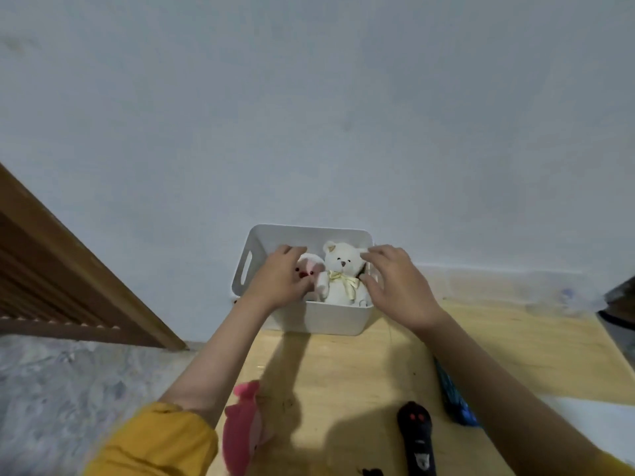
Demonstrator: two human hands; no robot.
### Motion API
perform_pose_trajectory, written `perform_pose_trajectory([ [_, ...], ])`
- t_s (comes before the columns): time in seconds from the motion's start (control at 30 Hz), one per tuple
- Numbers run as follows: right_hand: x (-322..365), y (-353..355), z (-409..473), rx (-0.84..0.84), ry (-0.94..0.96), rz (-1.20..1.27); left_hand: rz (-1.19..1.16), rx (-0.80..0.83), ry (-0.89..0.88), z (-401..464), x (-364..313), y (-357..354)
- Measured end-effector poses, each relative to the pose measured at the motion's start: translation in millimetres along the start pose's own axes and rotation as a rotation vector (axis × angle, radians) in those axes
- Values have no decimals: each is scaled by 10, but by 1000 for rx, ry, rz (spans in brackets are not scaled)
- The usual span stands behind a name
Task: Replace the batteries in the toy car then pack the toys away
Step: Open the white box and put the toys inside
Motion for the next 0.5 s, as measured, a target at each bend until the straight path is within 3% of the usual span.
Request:
perform_pose_trajectory([
  [0.2, -174, -97, -894, -61, -189, 120, -225, -356, -181, -987, -225, -59],
  [0.33, -300, -486, -1431, 135, -272, -6, -218, -332, 48, -1483, 82, -433],
  [0.43, -420, -798, -1773, 434, -433, -98, -75, -185, 294, -1772, 385, -687],
  [0.5, -450, -918, -1937, 523, -490, -134, 20, -91, 469, -1947, 548, -783],
])
Point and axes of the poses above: each hand's wrist, its own z-axis towards the middle knuckle, its own y-axis out of the back of the hand, x = y × z, the point moved 6 cm from there along z, towards the middle knuckle, and after that the axes turned 7 degrees about -z, right-handed, at the moved point
